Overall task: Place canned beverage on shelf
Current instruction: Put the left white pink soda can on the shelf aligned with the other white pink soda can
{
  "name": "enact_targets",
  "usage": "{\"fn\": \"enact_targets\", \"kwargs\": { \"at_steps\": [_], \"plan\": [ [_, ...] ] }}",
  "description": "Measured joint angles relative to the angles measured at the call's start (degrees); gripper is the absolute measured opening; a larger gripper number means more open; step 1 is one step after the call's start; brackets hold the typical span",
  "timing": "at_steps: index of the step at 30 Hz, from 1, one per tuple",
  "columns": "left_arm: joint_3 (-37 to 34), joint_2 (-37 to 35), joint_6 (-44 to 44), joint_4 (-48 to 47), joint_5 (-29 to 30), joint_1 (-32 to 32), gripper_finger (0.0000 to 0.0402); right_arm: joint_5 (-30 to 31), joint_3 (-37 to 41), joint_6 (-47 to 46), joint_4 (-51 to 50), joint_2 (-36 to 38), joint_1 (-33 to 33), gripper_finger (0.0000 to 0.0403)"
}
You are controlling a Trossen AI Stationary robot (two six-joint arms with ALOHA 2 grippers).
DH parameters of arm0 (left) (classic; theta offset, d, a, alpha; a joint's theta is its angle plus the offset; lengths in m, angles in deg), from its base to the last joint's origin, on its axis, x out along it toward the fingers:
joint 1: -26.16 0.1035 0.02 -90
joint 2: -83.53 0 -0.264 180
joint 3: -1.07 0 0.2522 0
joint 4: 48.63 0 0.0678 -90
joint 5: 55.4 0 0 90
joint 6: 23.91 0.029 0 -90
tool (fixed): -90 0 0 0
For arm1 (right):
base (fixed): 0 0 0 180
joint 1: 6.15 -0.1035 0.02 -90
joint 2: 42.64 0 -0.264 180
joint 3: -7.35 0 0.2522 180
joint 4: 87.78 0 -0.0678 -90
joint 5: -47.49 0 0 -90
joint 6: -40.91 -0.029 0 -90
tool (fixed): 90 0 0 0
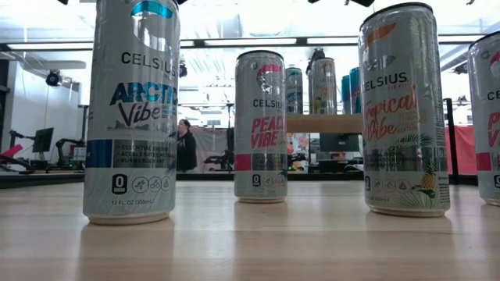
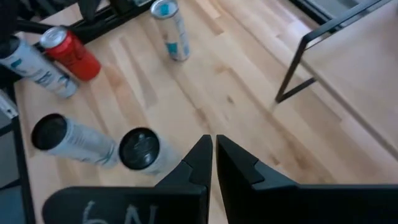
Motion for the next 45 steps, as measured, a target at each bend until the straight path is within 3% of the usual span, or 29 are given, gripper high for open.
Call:
{"fn": "enact_targets", "kwargs": {
  "at_steps": [9, 16, 22, 27, 33, 39, 45],
  "plan": [
    [0.00, 2.07, -1.65, -4.83, 2.27, -4.59, 0.0323, 0.19, 0.56, -2.31, -0.19, -0.01, -5.22, 0.0012],
    [0.58, 3.32, 0.92, -5.11, 2.32, -4.50, 0.0323, 4.56, 1.35, 0.44, -0.12, -1.92, -6.11, 0.0012],
    [0.94, 4.10, -1.83, -7.29, 2.32, -4.50, 0.0323, 3.88, 1.35, 2.75, 6.54, -5.73, -5.98, 0.0029],
    [0.94, 5.49, -3.19, -7.32, 2.48, -5.23, 0.0323, -1.27, 0.93, 8.19, 7.95, -9.31, -5.98, 0.0096],
    [0.94, 7.17, -2.47, -7.55, 3.82, -5.55, 0.0323, -1.49, 0.87, 16.02, 9.11, -15.15, -6.88, 0.0225],
    [0.94, 6.82, -0.12, -7.50, 3.83, -5.51, 0.0323, -1.51, -1.52, 17.82, 9.28, -20.20, -6.81, 0.0339],
    [0.94, 6.74, 0.25, -7.48, 3.83, -5.51, 0.0323, -1.55, -3.02, 17.14, 9.13, -21.58, -5.96, 0.0369]
  ]
}}
